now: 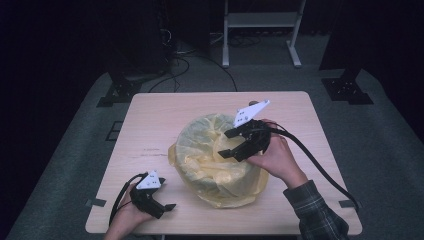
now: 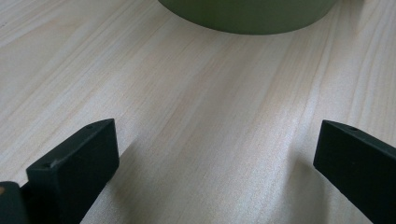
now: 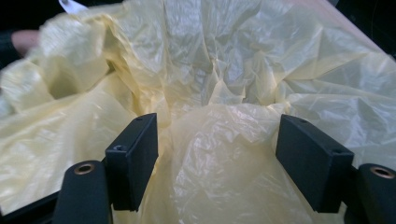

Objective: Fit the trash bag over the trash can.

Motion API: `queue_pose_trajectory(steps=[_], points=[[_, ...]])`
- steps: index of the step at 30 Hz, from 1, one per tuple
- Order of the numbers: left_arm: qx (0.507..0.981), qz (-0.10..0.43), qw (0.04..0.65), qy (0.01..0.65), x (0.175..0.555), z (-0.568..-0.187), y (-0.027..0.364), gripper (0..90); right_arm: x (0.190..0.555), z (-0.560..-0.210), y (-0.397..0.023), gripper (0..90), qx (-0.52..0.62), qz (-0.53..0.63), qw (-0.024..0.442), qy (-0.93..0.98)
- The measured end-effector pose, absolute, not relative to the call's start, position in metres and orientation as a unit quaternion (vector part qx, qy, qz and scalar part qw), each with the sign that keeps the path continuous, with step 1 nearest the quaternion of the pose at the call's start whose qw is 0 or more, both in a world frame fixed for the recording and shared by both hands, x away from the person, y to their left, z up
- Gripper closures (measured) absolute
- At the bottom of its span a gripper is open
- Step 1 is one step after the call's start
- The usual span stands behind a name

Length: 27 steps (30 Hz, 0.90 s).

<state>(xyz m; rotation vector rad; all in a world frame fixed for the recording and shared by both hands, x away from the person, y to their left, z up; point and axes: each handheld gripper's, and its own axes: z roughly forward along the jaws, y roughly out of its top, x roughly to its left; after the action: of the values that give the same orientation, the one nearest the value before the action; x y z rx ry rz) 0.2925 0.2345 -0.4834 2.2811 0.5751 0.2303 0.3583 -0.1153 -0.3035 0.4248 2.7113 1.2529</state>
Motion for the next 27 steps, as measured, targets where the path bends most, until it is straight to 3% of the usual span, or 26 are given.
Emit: queue_pose_trajectory(steps=[17,27], points=[[0.896,0.096,0.374,0.22,0.292,-0.484,0.233,0.0,0.364,-0.324,-0.098,27.5,0.154,0.327,0.023,0.932],[0.896,0.097,0.374,0.221,0.292,-0.484,0.233,0.0,0.362,-0.309,-0.108,27.1,0.163,0.363,0.044,0.916]])
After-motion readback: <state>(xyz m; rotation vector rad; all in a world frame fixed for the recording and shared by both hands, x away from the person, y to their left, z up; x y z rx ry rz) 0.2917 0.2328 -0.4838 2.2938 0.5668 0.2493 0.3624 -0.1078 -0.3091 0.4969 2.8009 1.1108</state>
